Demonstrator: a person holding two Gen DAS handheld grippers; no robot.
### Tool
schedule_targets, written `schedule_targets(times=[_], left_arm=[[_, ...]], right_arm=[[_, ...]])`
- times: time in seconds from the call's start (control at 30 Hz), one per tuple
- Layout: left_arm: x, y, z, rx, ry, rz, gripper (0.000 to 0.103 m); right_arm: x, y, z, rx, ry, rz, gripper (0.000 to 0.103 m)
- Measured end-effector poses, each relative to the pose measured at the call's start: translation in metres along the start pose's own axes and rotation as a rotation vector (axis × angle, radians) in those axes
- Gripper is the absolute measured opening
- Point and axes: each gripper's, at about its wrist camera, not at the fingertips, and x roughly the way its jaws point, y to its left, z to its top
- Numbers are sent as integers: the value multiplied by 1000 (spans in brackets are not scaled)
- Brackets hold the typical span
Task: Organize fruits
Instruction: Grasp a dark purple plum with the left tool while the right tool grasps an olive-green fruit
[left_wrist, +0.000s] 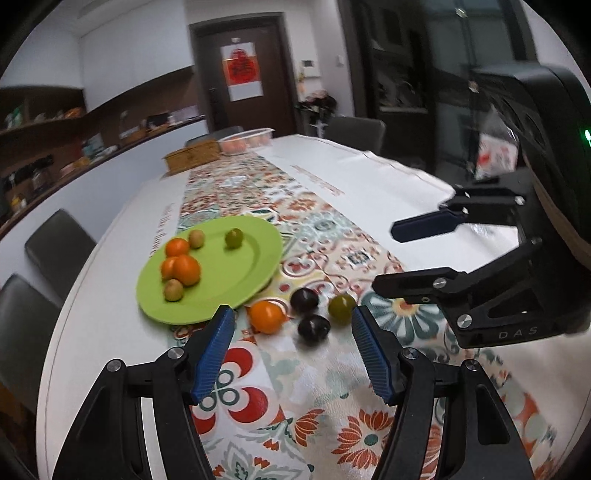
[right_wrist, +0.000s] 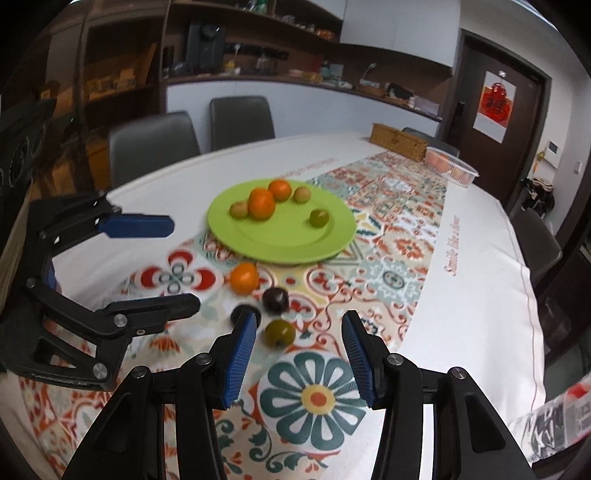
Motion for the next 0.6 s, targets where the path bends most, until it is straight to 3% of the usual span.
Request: schedule_targets(times=[0.37,0.5,0.6], left_arm=[[34,-14,-5,192,73,-92,59],[47,-13,-6,211,106,-120,48],[54,-10,-6,207,121,-136,47]], right_arm=[[29,4,-14,-101,65,73,49],[40,5,-16,-126,84,89,49],[47,5,-16,-127,96,105,48]])
